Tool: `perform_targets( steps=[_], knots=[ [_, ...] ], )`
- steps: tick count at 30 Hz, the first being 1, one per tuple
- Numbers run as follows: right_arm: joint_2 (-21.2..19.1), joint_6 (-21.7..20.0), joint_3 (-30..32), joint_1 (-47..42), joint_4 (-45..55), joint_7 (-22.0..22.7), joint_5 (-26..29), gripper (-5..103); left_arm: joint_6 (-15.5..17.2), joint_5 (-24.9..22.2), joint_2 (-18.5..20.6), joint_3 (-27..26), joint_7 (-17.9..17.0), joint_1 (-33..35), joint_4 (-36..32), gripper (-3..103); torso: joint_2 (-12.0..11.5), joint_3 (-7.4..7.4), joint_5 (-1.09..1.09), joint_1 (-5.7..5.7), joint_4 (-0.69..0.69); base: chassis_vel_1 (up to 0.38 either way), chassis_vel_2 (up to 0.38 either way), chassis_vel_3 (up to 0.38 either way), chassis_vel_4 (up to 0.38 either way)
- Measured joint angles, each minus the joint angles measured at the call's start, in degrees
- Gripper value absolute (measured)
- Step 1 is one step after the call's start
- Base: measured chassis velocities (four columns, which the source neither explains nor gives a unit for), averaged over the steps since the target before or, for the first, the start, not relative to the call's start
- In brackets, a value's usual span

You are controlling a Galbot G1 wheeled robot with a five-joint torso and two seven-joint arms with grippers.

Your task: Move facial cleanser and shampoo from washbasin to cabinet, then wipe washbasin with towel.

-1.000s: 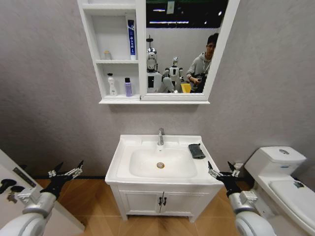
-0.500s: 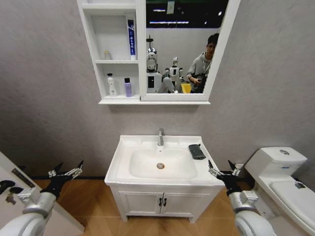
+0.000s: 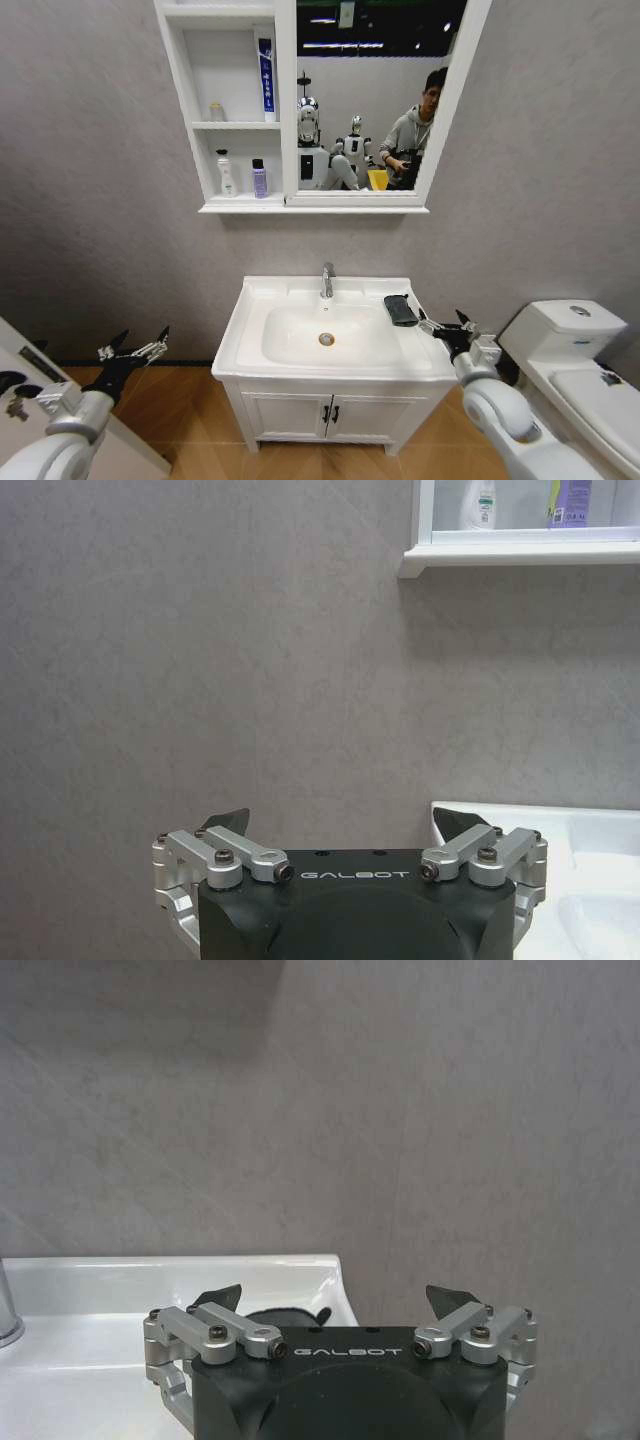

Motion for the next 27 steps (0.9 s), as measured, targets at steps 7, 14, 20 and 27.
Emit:
perform_targets(
  steps=[7, 14, 20, 27],
  knots=[
    [0.5, -2.9, -7.2, 12.1, -7.3, 2.0, 6.8, 100, 0.0, 0.0, 0.0, 0.0, 0.0, 0.0, 0.0, 100, 0.0, 0.00, -0.01, 0.00, 0.03, 0.000, 0.000, 0.000, 0.000],
    [2.4, -6.2, -14.8, 22.2, -18.4, 4.7, 11.9, 103, 0.0, 0.0, 0.0, 0.0, 0.0, 0.0, 0.0, 100, 0.0, 0.00, 0.00, 0.00, 0.02, 0.000, 0.000, 0.000, 0.000],
    [2.4, -9.0, -19.5, 27.8, -22.8, 6.1, 13.1, 98, 0.0, 0.0, 0.0, 0.0, 0.0, 0.0, 0.0, 100, 0.0, -0.01, -0.02, 0.00, 0.01, 0.000, 0.000, 0.000, 0.000],
    [2.4, -11.7, -23.0, 34.5, -27.9, 6.2, 15.8, 96, 0.0, 0.0, 0.0, 0.0, 0.0, 0.0, 0.0, 100, 0.0, -0.01, 0.00, 0.00, 0.01, 0.000, 0.000, 0.000, 0.000]
  ],
)
